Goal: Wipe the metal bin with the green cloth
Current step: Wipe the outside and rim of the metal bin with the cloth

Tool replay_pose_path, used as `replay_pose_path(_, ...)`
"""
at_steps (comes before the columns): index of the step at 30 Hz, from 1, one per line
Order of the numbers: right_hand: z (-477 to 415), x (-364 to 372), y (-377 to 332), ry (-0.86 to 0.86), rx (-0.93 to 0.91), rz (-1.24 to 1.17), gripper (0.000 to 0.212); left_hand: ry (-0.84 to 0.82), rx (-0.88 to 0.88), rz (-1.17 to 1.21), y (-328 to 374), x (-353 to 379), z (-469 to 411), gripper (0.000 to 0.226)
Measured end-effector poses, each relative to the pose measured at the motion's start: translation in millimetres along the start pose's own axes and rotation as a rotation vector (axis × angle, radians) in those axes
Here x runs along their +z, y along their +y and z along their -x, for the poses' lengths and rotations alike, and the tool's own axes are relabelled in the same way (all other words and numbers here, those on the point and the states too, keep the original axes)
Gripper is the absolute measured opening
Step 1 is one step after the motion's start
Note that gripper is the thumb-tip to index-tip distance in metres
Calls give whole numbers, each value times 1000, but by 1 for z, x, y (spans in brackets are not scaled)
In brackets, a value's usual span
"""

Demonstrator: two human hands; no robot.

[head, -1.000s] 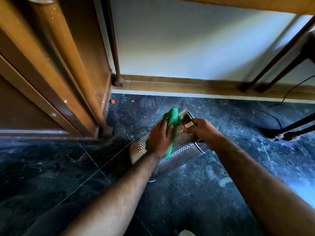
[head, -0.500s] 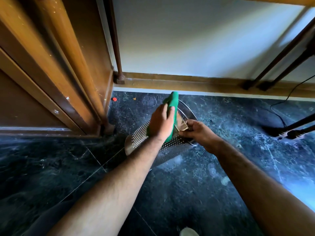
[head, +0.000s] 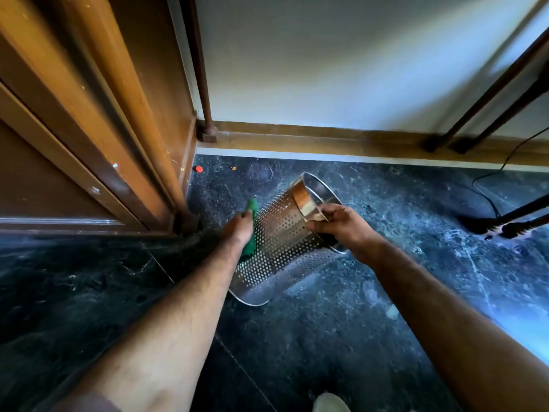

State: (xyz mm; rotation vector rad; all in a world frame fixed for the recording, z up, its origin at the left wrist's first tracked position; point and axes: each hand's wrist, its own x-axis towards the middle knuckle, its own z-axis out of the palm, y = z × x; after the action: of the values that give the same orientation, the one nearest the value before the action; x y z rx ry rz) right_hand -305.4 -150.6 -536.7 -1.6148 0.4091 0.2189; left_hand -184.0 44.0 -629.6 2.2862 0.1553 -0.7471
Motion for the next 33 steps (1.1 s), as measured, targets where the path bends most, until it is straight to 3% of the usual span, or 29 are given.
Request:
replay_pose_path(2,2,0,-1,-64,-28,100,17,-45,25,139,26,-2,4,74)
replay_pose_path(5,1,-5,1,-98,-52,180,20,1,152,294,65,-2,16,60)
replay_pose_path(9,-1,-6,3,-58,-58,205,19,231,453,285,88,3,45,37)
replay_pose_path(13,-3,-8,8,6,-74,267,21,431,680,213,70,13,50,33)
replay_pose_path(16,-8,-9,9,48,-115,403,17,370,543,288,64,5,55,38)
replay_pose_path(19,-16,2,4,97,-168,612,14,299,242,535,54,-7,54,44)
replay_pose_path(21,-20,11,2,100,-179,727,19,272,151,719,45,-12,54,50)
replay_pose_path(25,-19,22,3,95,-177,1002,23,317,84,798,32,-17,58,49)
replay_pose_path(29,-17,29,3,60,-211,1174,26,362,96,863,26,-18,56,28)
replay_pose_path(33,-19,28,6,18,-201,1153,26,358,78,898,26,-18,58,26)
